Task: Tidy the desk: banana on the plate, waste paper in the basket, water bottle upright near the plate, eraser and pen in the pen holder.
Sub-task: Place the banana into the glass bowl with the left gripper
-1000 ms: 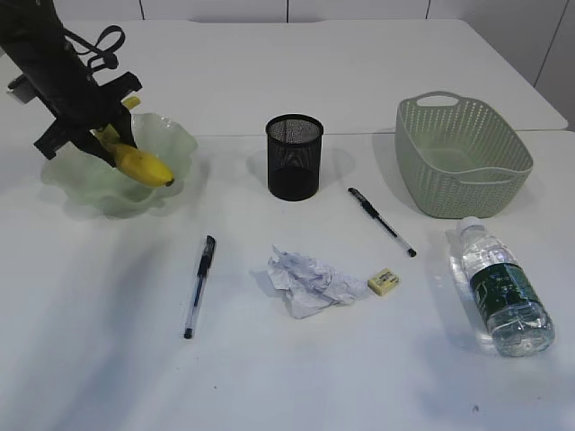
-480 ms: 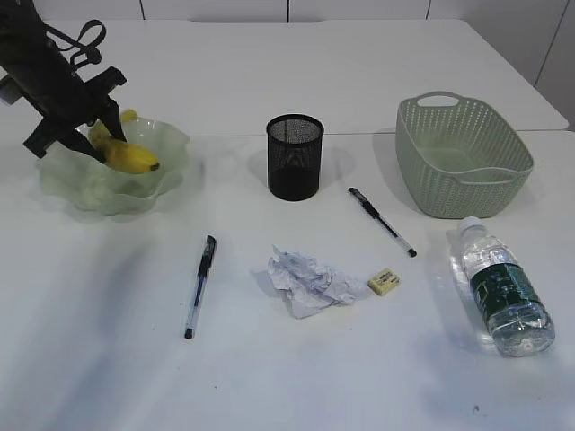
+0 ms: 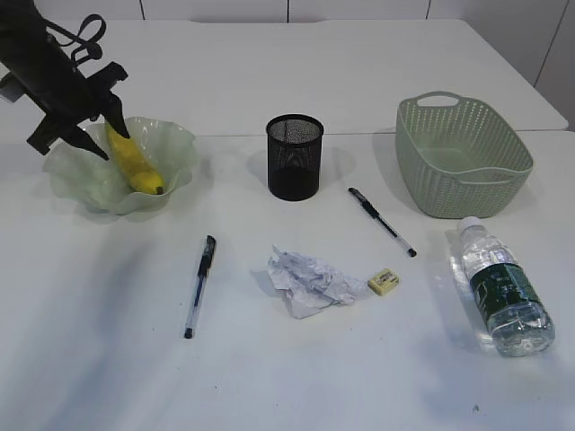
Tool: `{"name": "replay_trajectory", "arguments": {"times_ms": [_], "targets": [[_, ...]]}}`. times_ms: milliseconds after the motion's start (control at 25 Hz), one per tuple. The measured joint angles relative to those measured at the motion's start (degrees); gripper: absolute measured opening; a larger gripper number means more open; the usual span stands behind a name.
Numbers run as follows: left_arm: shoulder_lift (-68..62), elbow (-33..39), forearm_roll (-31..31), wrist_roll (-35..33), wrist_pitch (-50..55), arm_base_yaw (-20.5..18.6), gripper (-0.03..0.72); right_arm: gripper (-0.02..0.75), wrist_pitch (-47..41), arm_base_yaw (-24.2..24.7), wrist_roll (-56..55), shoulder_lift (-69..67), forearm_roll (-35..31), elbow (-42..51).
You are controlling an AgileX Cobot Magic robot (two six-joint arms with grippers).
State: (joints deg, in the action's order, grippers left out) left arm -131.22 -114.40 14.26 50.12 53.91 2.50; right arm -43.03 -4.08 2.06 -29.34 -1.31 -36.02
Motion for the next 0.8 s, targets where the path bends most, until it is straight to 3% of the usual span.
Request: {"name": "replay_trajectory", "arguments": {"times_ms": [240,400,560,800], "targets": [[0.00,-5.92,-2.54,-3.51,6.08,0.00,0.323,0.580,0.00,0.00,0.00,0.00,0.00,0.00],[0.00,-11.70,-8.86,-12.97,13.54,0.53,0.323,0.580,0.00,0.00,0.00,0.00,0.20,0.00],[0.65,-13.47,-17.63,-27.27,16.35,3.64,0.323,0.580,0.51,0.00,0.00,0.00,0.34,0.00],[4.34,-13.47,-14.26,-32.25,17.10,7.47,0.309,0.580,1.31,0.00,0.00,0.00,-0.64,0.00]]}}
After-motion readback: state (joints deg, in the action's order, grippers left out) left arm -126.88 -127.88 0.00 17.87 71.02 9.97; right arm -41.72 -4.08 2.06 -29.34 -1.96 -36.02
